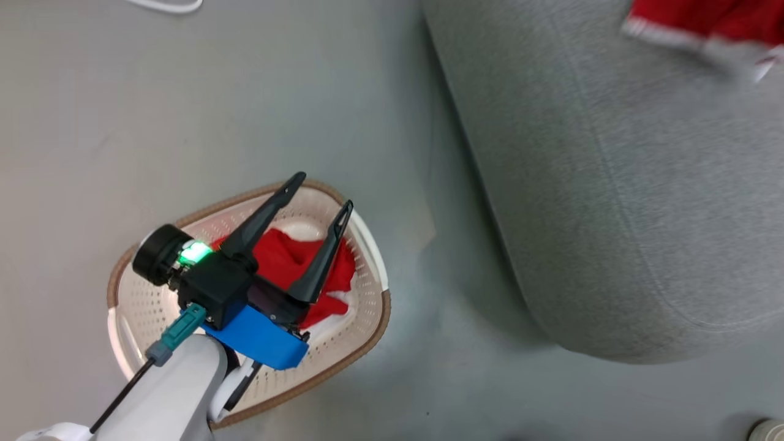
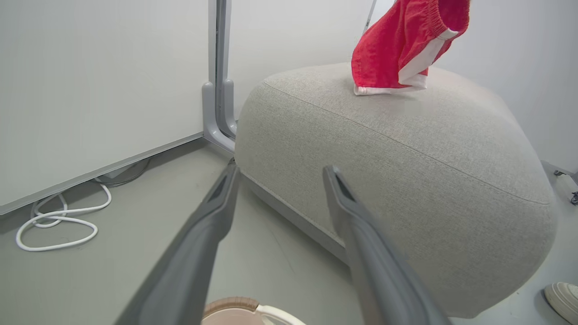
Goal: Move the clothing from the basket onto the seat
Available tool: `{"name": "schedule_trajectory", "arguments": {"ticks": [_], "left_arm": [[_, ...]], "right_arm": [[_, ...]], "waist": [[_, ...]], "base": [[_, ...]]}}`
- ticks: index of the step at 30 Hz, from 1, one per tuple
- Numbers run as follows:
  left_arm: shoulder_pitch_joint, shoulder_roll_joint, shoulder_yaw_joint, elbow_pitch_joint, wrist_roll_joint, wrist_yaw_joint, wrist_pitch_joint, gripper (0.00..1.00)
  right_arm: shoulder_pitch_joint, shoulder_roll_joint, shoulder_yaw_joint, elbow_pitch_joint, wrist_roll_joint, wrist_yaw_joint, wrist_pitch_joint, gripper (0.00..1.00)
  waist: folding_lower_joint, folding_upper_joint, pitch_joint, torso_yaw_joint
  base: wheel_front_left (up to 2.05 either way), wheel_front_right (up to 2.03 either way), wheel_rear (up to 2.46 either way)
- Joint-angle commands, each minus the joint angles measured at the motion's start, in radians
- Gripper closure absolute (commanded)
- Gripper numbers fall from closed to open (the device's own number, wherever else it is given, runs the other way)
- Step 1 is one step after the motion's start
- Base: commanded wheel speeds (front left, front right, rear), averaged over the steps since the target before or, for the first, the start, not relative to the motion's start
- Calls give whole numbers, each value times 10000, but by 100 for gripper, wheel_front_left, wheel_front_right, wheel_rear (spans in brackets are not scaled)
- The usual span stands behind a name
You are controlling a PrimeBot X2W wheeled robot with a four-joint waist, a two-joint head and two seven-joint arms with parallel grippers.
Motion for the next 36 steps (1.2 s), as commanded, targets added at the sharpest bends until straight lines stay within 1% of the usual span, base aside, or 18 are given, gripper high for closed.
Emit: {"name": "schedule_trajectory", "arguments": {"ticks": [1, 3, 7, 8, 9, 11, 15, 16, 17, 18, 19, 26, 32, 36], "left_arm": [[-220, 77, 81, -181, 40, 91, -16, 0], [-267, 135, 125, -340, 95, 137, -24, 0], [-373, 184, 156, -575, 163, 187, -34, 0], [-386, 193, 154, -609, 180, 198, -32, 0], [-386, 193, 154, -609, 180, 198, -32, 0], [-459, 216, 147, -765, 232, 235, -24, 0], [-528, 252, 161, -910, 281, 291, -25, 0], [-529, 268, 165, -918, 274, 304, -27, 0], [-528, 278, 169, -916, 263, 309, -27, 0], [-524, 279, 175, -900, 250, 307, -31, 0], [-519, 273, 183, -874, 230, 317, -33, 0], [-342, 157, 203, -656, 100, 349, -59, 0], [-65, -125, 234, -242, -68, 277, -71, 0], [244, -492, 382, -8, -171, 229, -77, 0]], "right_arm": [[-451, -280, -339, 229, -107, 3, 44, 100], [-694, -585, -729, 543, -298, 1, 59, 100], [-712, -782, -1202, 1369, -668, 1, -12, 100], [-625, -718, -1302, 1625, -713, 1, -63, 100], [-625, -718, -1302, 1625, -713, 1, -63, 100], [-290, -433, -1647, 2528, -740, 1, -61, 100], [13, -267, -2172, 3777, -986, 1, -124, 100], [87, -196, -2255, 4048, -1077, 3, -169, 96], [130, -135, -2373, 4291, -1153, 1, -250, 56], [180, -99, -2483, 4521, -1292, 1, -301, 41], [170, -88, -2566, 4661, -1406, 1, -415, 0], [221, 6, -2723, 5315, -2000, 1, -951, 0], [829, -74, -1988, 5646, -2019, 1, -1365, 0], [1635, 39, -1418, 5389, -1872, 1, -1610, 0]], "waist": [[-3, 0, 673, 458], [-3, 0, 927, 558], [-3, 0, 1313, 709], [-3, 0, 1382, 736], [-3, 0, 1382, 736], [-3, 0, 1605, 814], [-3, 0, 1749, 876], [-3, 0, 1759, 886], [-3, 0, 1756, 895], [-3, 0, 1736, 905], [-3, 0, 1705, 916], [-3, 0, 1225, 916], [-3, 0, 199, 976], [-3, 0, -674, 1081]], "base": [[0, 0, 0], [0, 0, 0], [0, 0, 0], [0, 0, 0], [0, 0, 0], [0, 0, 0], [0, 0, 0], [0, 0, 0], [0, 0, 0], [0, 0, 0], [0, 0, 0], [0, 0, 0], [0, 0, 0], [0, 0, 0]]}}
